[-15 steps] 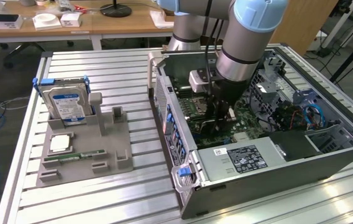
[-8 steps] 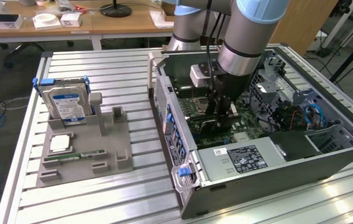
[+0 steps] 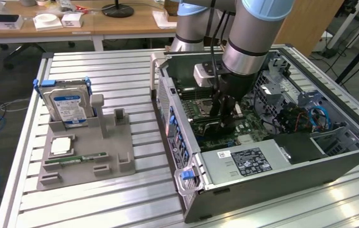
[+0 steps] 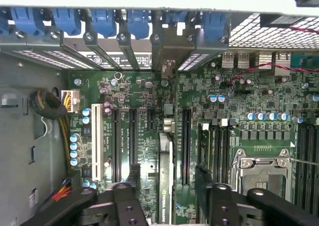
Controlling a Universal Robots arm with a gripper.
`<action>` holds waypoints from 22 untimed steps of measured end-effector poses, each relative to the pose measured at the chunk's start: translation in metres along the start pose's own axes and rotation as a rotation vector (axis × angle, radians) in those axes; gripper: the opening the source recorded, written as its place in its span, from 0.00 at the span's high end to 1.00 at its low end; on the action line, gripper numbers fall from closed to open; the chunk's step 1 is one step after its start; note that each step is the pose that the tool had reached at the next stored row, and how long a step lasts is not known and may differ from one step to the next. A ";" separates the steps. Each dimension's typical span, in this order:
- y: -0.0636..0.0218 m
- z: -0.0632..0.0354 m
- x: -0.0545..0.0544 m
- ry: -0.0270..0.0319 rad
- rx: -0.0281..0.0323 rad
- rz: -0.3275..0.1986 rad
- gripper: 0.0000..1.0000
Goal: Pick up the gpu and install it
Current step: 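Insert the gpu into the slot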
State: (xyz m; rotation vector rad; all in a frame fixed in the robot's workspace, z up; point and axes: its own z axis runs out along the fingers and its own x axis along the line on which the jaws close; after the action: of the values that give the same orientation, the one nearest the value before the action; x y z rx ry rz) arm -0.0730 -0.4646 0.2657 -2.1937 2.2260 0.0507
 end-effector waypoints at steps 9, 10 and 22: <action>0.0000 0.0000 0.000 0.0000 0.0000 0.000 0.80; 0.0000 -0.0001 0.000 0.0000 0.0000 0.000 0.86; -0.0001 0.0047 0.000 0.0004 0.0000 0.000 0.89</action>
State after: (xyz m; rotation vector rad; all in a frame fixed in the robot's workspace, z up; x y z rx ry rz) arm -0.0730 -0.4647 0.2609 -2.1940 2.2261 0.0502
